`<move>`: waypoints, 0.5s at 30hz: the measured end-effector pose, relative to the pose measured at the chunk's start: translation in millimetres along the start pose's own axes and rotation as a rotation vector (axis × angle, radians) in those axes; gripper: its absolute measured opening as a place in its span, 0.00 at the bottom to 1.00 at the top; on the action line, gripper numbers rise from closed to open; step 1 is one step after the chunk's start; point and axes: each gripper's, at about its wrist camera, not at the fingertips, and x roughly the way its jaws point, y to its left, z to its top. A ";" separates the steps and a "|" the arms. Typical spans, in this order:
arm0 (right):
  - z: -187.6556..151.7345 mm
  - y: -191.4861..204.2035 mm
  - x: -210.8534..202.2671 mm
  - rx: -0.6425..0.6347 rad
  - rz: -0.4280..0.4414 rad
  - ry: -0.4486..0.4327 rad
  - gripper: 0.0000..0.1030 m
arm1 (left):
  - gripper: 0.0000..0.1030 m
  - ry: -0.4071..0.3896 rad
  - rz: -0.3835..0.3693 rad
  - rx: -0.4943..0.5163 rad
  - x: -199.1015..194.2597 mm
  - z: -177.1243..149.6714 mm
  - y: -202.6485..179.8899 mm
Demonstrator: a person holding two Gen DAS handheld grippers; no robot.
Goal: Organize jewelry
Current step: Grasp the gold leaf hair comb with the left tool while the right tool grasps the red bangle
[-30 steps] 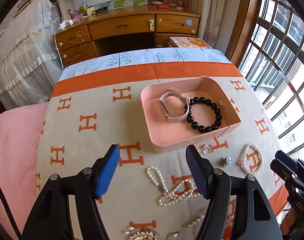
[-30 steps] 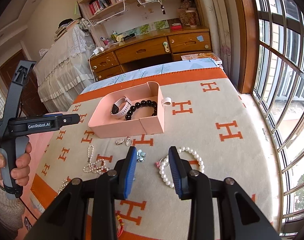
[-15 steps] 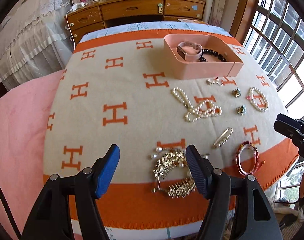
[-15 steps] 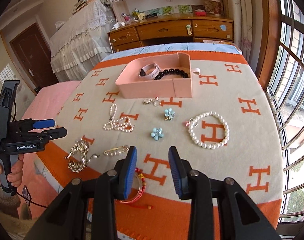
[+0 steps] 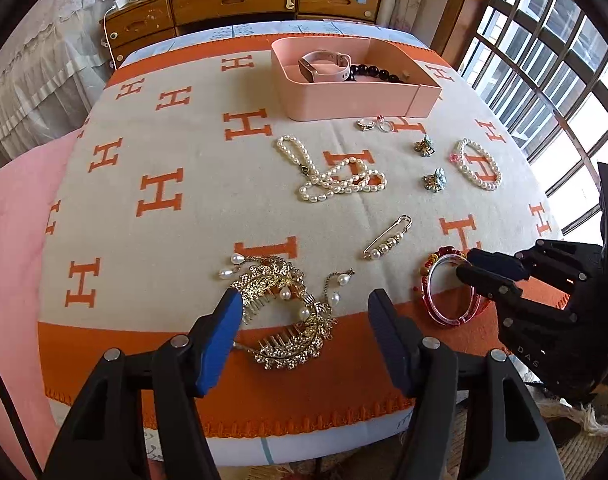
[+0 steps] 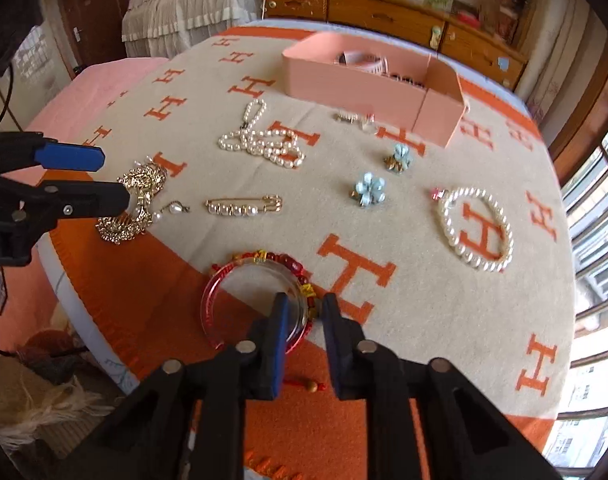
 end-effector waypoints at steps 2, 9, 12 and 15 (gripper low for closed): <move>-1.5 -3.4 -1.9 0.008 0.009 -0.005 0.11 | 0.51 0.019 0.004 -0.010 5.7 2.8 -1.4; -12.1 -35.6 -6.2 0.150 0.074 -0.049 0.11 | 0.18 0.129 0.016 -0.075 32.2 9.2 2.0; -15.5 -46.7 -6.1 0.200 0.112 -0.066 0.11 | 0.13 0.190 -0.007 -0.126 42.6 15.5 7.8; -18.6 -54.3 -5.5 0.231 0.144 -0.083 0.11 | 0.13 0.230 -0.008 -0.162 48.2 22.3 10.8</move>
